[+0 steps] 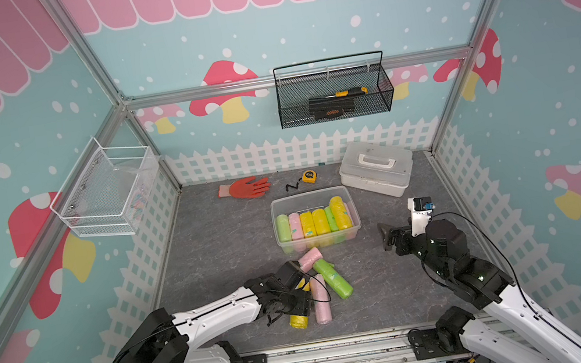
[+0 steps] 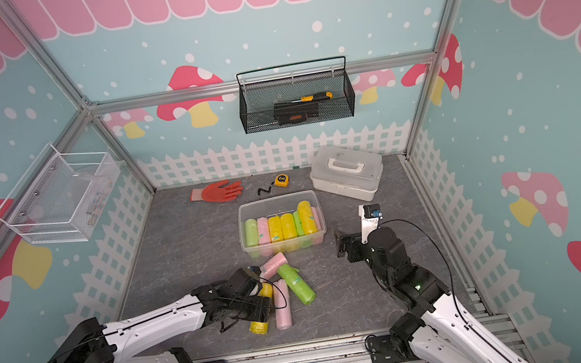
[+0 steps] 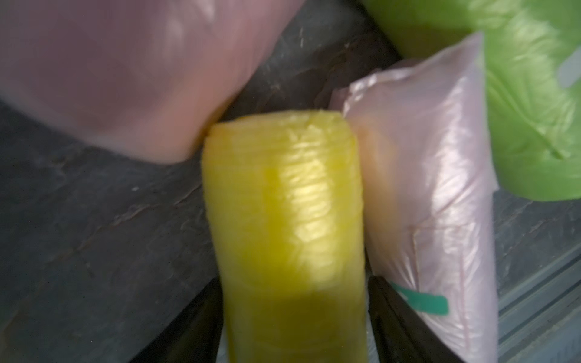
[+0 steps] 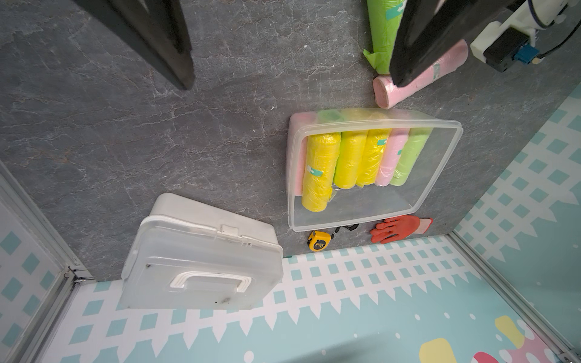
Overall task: Put the roll of trash bags into the storage box
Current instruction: Pick up the roll of trash bags from the center of the board.
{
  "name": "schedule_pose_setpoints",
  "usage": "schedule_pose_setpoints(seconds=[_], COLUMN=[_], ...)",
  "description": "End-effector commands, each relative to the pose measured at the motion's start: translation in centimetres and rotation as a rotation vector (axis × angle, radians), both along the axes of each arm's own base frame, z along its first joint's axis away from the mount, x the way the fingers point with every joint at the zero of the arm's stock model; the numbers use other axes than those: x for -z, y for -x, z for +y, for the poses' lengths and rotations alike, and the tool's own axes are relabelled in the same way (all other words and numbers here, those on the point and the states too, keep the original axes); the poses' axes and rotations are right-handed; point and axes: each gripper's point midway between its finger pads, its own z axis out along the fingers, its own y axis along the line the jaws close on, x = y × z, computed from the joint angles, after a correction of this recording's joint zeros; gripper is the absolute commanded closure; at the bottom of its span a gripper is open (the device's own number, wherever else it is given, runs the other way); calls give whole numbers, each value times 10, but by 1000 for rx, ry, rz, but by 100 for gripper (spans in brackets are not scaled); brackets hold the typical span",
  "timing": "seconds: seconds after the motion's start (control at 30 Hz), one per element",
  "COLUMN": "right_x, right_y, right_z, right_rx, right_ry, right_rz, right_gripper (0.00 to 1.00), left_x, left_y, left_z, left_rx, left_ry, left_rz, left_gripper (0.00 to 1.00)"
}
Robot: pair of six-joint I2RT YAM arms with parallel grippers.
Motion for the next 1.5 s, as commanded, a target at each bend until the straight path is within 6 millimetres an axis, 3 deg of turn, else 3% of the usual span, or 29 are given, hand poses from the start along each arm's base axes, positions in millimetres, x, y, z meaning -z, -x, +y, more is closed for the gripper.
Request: schedule_pose_setpoints(seconds=[0.0,0.37,0.87,1.0,1.17,1.33,1.47], right_x=[-7,-7,-6,-4,-2,-2,-3], right_y=[0,0,-1,-1,-4,-4,-3], right_z=[-2,-2,-2,-2,0,0,1], right_rx=[11,12,13,17,15,14,9], right_ry=[3,2,5,9,14,10,7], right_rz=[-6,-5,-2,5,18,19,17], right_gripper=[1,2,1,1,1,1,1], left_x=[5,-7,-58,-88,-132,-197,-230], left_y=[-1,-3,-4,-6,-23,-43,-61], left_z=[-6,-4,10,10,13,-14,-37], left_rx=[29,30,4,-13,-171,-223,-223], left_ry=[-28,-26,92,180,286,399,413], left_rz=[-1,-47,-208,-283,-366,-393,-399], left_gripper=[32,58,96,95,100,100,100])
